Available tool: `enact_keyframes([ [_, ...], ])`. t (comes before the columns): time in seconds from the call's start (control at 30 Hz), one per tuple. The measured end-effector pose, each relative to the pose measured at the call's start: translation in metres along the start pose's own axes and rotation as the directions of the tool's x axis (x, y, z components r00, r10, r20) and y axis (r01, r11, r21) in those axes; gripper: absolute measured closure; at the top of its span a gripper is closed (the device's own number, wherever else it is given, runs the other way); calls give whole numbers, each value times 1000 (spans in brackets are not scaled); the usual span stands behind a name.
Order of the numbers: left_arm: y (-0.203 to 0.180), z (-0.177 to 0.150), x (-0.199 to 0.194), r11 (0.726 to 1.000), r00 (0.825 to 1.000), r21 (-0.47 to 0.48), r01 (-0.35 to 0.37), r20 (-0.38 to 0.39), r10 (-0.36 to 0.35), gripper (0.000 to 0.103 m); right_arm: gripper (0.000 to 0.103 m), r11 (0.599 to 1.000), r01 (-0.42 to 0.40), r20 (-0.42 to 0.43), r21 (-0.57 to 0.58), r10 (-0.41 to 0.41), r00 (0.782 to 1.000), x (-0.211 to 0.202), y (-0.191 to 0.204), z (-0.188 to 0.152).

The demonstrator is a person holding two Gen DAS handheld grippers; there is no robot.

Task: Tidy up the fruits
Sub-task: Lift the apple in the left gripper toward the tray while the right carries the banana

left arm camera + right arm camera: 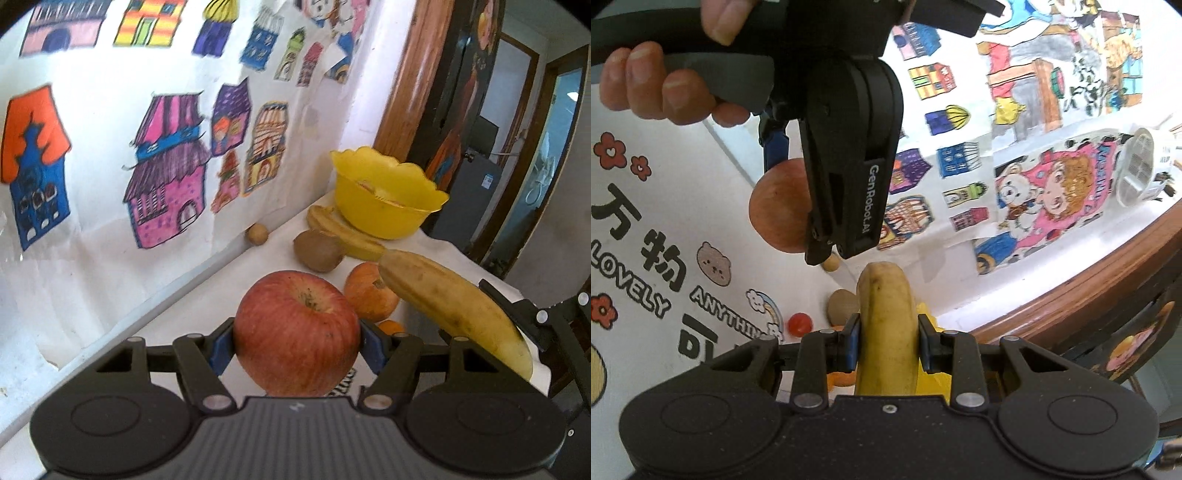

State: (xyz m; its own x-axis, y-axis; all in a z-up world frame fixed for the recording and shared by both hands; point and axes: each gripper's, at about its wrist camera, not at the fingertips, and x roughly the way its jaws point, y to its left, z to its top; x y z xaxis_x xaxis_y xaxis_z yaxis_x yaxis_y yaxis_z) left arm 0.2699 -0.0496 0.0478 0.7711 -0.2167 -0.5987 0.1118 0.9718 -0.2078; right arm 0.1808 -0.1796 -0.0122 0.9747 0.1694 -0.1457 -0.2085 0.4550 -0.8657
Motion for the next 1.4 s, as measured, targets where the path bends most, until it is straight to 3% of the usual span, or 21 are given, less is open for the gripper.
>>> enact_keyframes([
  [0.27, -26, 1, -8, 1000, 1000, 18, 26, 17, -26, 31, 71, 998, 55, -26, -5, -55, 998, -17, -19, -14],
  [0.67, -82, -6, 14, 993, 995, 64, 100, -10, -100, 31, 71, 995, 93, -130, -25, -96, 987, -24, -41, -71],
  [1.1, -119, -27, 75, 984, 983, 68, 163, -100, -156, 31, 71, 998, 58, -248, 19, -51, 967, -3, -35, -117],
  [1.4, -126, -36, 83, 977, 980, 123, 174, -114, -160, 31, 71, 995, 38, -266, 97, -11, 964, 13, -41, -123],
])
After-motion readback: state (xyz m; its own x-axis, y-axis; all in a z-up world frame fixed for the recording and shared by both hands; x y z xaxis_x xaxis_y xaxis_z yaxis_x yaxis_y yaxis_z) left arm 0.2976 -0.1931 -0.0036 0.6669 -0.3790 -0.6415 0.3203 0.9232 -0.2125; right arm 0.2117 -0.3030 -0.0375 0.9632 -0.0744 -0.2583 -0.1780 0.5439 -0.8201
